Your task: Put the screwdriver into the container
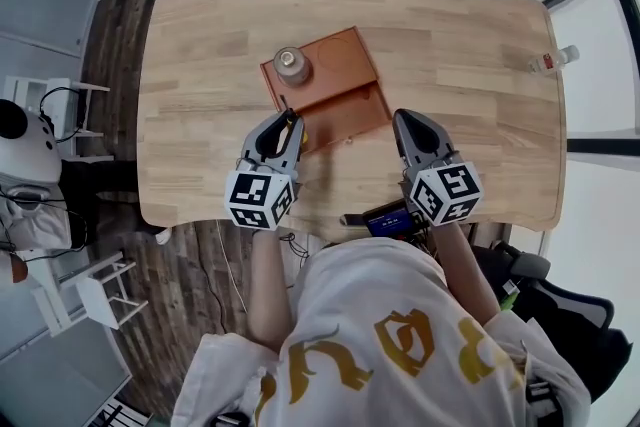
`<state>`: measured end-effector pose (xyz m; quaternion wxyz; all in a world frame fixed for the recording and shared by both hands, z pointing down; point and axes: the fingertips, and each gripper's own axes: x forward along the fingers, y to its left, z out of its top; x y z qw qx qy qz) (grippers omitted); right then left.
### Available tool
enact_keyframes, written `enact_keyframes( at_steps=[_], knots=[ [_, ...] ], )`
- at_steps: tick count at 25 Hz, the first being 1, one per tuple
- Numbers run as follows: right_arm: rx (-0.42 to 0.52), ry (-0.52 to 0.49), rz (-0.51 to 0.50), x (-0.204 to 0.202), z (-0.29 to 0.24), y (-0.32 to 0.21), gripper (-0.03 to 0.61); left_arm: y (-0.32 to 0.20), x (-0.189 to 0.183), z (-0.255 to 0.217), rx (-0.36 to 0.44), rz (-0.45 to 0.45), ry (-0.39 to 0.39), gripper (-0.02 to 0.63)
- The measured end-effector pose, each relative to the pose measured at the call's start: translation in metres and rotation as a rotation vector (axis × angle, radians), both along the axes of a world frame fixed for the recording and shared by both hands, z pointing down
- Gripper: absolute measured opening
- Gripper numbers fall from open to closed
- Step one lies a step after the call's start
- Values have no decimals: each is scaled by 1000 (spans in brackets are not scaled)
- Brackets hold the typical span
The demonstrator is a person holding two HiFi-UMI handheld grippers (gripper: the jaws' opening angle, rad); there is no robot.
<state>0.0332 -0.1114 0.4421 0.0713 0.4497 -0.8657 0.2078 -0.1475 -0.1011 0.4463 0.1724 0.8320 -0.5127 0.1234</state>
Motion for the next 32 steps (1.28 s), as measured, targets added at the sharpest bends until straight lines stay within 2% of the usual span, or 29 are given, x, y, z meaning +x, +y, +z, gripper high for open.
enact_keyframes(
  at_steps=[8,14,23,28,32],
  knots=[
    [-33,13,-5,-2,18,-4,9,0,4,35,-72,47,-74,77],
    [-48,52,-32,-8,32,-5,9,-3,7,54,-109,98,-159,77],
    [-62,112,-58,-16,52,-12,9,-4,10,80,-181,157,-180,77],
    [-68,116,-43,-12,57,-17,9,-3,10,97,-234,202,-254,77],
    [-82,116,-30,-5,62,-18,9,-5,13,107,-277,241,-282,77]
  ],
)
